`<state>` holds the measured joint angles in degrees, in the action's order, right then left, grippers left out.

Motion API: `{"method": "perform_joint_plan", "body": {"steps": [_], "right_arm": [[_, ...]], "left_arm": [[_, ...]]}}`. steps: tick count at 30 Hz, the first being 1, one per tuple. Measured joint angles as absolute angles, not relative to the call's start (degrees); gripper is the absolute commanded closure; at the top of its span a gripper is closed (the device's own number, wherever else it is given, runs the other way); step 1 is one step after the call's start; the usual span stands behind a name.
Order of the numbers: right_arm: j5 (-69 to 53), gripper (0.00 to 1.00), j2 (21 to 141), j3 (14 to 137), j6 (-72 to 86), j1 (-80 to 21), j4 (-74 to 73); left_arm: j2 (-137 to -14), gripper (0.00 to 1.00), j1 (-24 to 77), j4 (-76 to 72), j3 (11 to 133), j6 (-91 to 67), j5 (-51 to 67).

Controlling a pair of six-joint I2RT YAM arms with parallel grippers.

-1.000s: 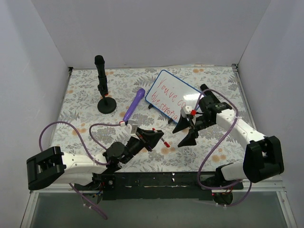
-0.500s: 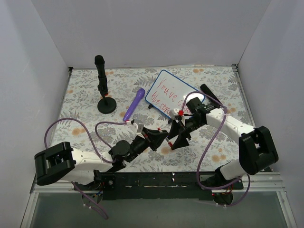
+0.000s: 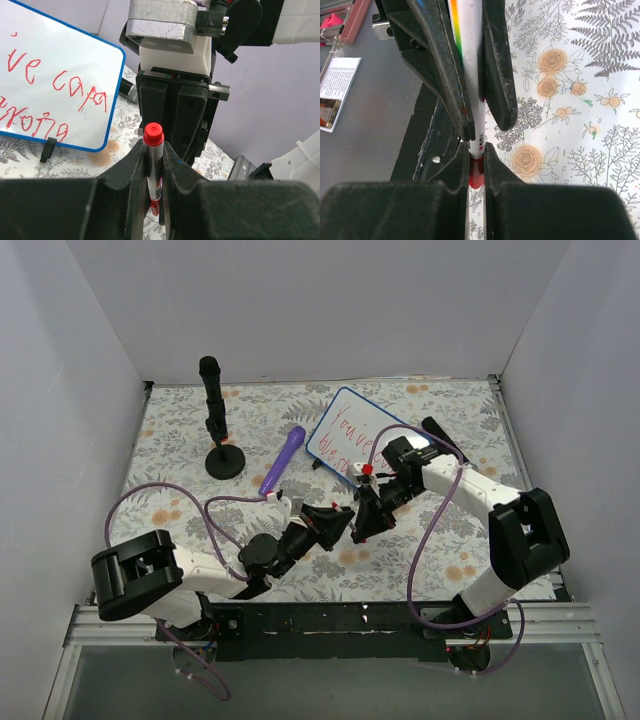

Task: Write a sentence on the whiteboard
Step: Place the whiteboard marker at the center of the board.

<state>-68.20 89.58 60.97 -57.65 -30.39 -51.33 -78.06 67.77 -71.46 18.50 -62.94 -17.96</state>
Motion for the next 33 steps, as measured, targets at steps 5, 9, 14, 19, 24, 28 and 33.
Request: {"method": "perform_joint_plan", "body": {"steps": [5, 9, 14, 19, 24, 28, 33], "right_arm": [[-65.87, 0.99, 91.29, 62.33, -59.44, -29.98, -53.89], [-63.33, 0.99, 89.71, 60.14, -55.44, -30.11, -49.93], [-57.30, 0.99, 85.97, 56.03, -50.22, -28.95, -44.38], [-50.02, 0.99, 82.24, 52.29, -48.07, -22.83, -42.48], [-40.27, 0.99, 79.20, 51.77, -48.34, -13.02, -43.81], [-31.35, 0.97, 76.25, 48.88, -48.99, -4.25, -44.80], [-22.31, 0.91, 75.92, 45.67, -48.38, 1.91, -46.30]], "left_arm": [[-81.97, 0.97, 67.40, -75.46, 18.48, -63.99, -18.74], [-81.60, 0.49, 67.40, -73.28, 18.48, -64.47, -19.16], [-77.21, 0.14, 67.44, -66.37, 18.48, -64.75, -17.82], [-65.98, 0.03, 65.67, -55.64, 18.55, -65.41, -17.72], [-52.12, 0.02, 57.47, -31.99, 23.79, -64.93, -14.35], [-45.63, 0.02, 49.36, -12.14, 32.32, -62.39, -12.49], [-39.90, 0.02, 47.35, 4.51, 37.58, -57.63, -13.58]]}}
